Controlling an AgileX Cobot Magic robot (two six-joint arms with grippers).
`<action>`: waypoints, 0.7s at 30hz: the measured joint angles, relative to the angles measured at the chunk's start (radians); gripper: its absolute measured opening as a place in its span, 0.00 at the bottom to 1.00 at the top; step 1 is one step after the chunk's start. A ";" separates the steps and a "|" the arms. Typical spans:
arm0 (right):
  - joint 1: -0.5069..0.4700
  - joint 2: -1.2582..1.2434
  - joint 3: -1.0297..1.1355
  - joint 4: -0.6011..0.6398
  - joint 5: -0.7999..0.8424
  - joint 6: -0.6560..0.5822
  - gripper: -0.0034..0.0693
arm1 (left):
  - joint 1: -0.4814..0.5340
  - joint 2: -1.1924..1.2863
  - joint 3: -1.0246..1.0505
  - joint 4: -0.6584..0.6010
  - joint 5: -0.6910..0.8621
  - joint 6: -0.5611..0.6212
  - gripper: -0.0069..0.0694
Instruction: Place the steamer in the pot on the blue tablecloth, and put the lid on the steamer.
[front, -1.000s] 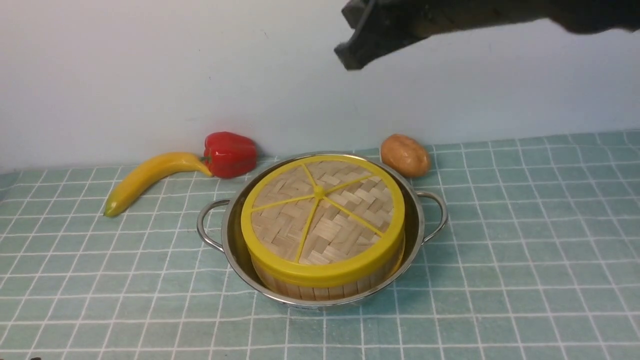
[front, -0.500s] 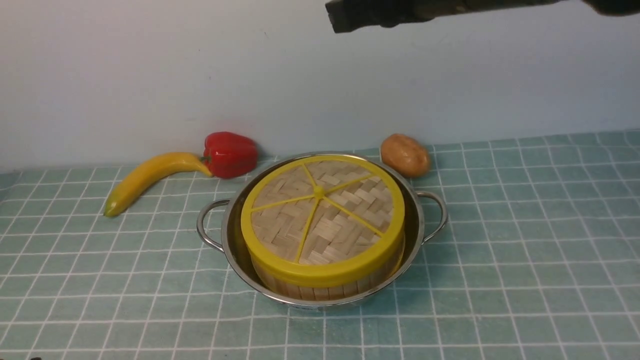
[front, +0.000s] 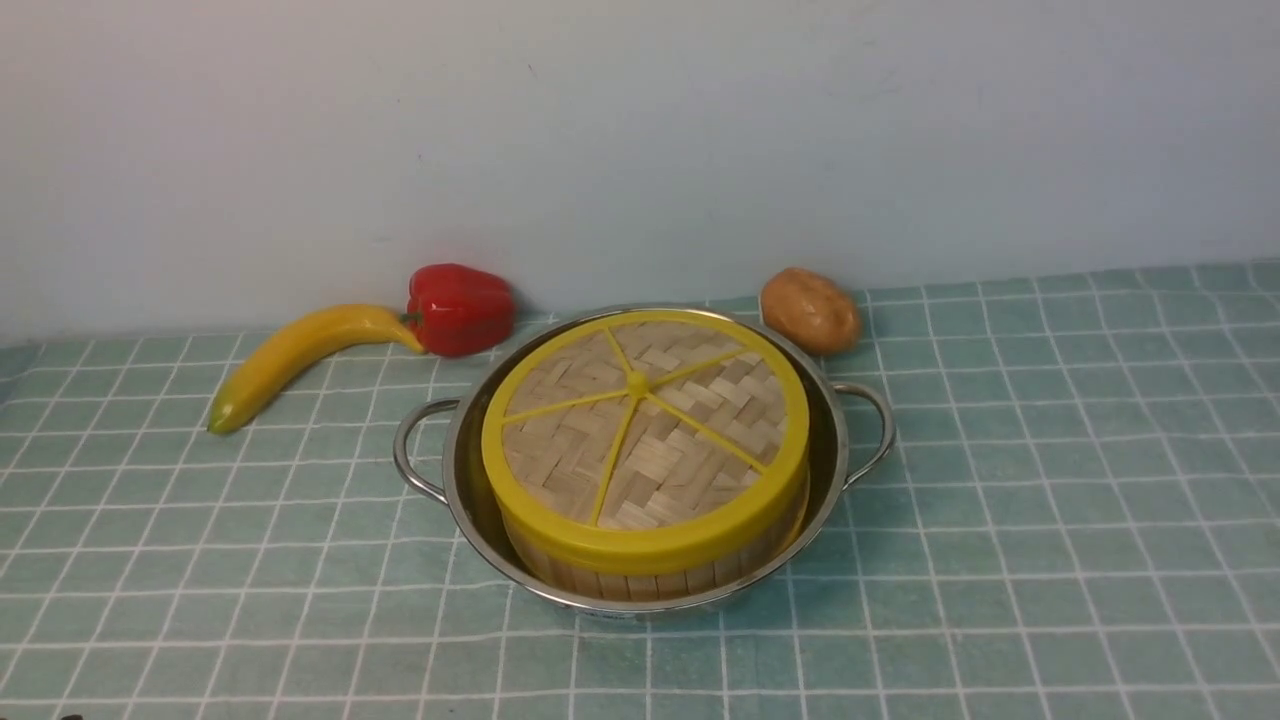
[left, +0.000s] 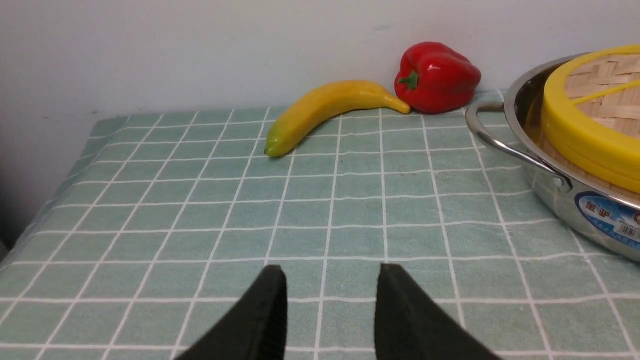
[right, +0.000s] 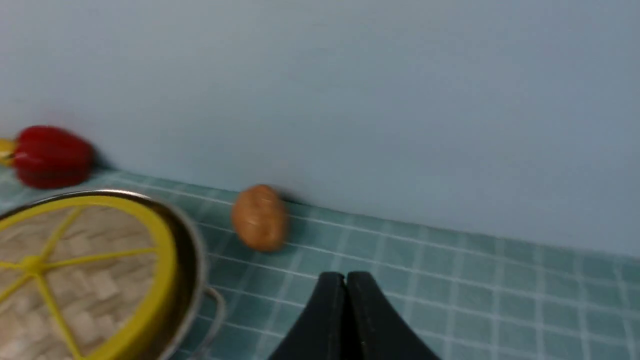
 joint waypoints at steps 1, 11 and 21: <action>-0.010 -0.014 0.023 -0.001 0.000 0.000 0.06 | 0.000 0.000 0.000 0.000 0.000 0.000 0.41; -0.157 -0.610 0.558 -0.076 -0.298 0.117 0.08 | 0.000 0.000 0.000 0.000 0.000 0.000 0.41; -0.157 -0.743 0.934 -0.090 -0.439 0.162 0.12 | 0.000 0.000 0.000 0.000 0.000 0.000 0.41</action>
